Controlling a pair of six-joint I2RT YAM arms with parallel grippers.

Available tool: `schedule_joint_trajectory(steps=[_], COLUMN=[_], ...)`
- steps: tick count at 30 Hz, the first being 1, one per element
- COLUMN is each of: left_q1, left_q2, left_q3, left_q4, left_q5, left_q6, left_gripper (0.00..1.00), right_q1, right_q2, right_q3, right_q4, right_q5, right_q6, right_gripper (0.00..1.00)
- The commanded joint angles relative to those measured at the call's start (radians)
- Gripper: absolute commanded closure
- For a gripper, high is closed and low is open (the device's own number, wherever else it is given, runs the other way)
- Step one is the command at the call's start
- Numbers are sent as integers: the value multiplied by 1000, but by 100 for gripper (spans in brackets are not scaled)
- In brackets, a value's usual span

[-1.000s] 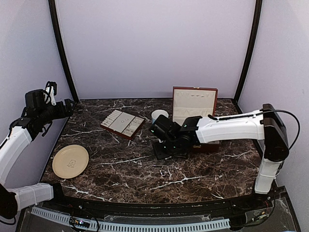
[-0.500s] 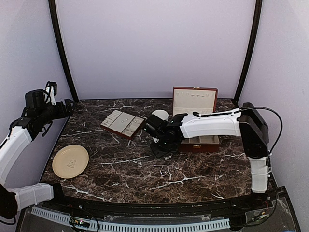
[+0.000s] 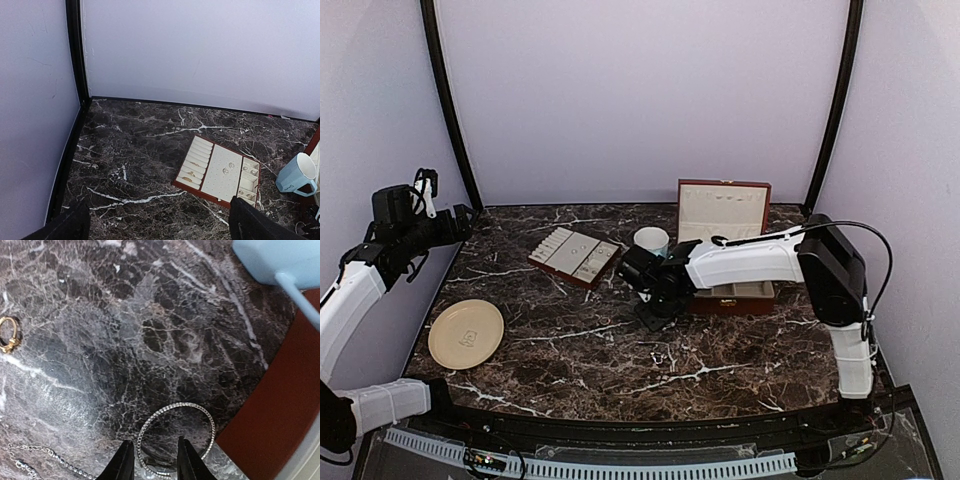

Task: Organize the mixed jewelry
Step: Pick up the bangle from the center of the board.

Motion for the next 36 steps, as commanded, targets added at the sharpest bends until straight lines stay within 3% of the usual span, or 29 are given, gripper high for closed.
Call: schedule_joint_trajectory(steps=[1,20,36], left_q1=[3,3,3], left_q2=[-11,-11,-13], left_q3=[5,5,5], left_q4=[2,3,3], left_q5=[9,16,17], left_q6=[-7,-10,-12], left_gripper=[1,1,1], right_q1=[-5,-5,-15], right_q2=[12,50,41], right_q3=[32,36,8], right_q4=[0,15,60], right_q5=[-9,-54,-121], right_q6=[-17,-4,45], right_gripper=[70,79,98])
